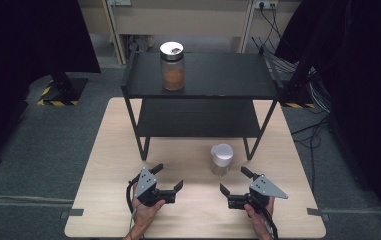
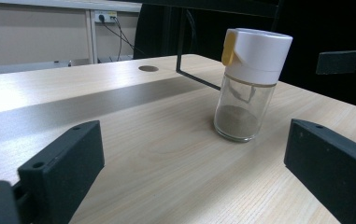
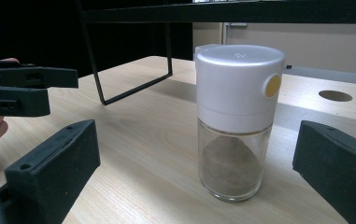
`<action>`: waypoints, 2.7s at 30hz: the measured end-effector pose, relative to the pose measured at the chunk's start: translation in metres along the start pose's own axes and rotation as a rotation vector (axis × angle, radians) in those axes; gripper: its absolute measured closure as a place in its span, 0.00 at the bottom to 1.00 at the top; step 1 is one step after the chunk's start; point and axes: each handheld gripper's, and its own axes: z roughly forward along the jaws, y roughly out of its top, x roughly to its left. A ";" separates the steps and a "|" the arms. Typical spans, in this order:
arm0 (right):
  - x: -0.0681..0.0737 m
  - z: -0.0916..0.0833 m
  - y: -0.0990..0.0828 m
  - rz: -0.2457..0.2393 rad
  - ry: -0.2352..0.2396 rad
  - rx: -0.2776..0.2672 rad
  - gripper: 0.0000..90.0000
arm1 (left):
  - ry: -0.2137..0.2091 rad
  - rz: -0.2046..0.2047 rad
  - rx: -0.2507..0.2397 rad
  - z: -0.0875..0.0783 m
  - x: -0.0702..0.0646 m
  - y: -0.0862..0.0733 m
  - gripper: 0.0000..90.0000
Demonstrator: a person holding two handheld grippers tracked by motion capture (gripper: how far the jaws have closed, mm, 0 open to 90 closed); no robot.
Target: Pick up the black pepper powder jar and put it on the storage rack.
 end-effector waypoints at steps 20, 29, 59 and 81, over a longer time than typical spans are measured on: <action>0.000 0.001 -0.002 0.010 -0.012 -0.009 0.01 | -0.008 -0.004 -0.013 -0.001 0.002 -0.001 0.00; -0.001 0.005 -0.002 0.016 -0.032 -0.015 0.01 | -0.008 0.001 -0.013 -0.001 0.001 -0.001 0.00; -0.007 0.048 0.006 0.015 -0.087 0.004 0.01 | -0.001 -0.005 -0.005 -0.001 0.001 -0.001 0.00; -0.008 0.083 0.008 0.034 -0.102 0.070 0.20 | -0.001 -0.014 0.001 0.000 0.002 0.000 0.00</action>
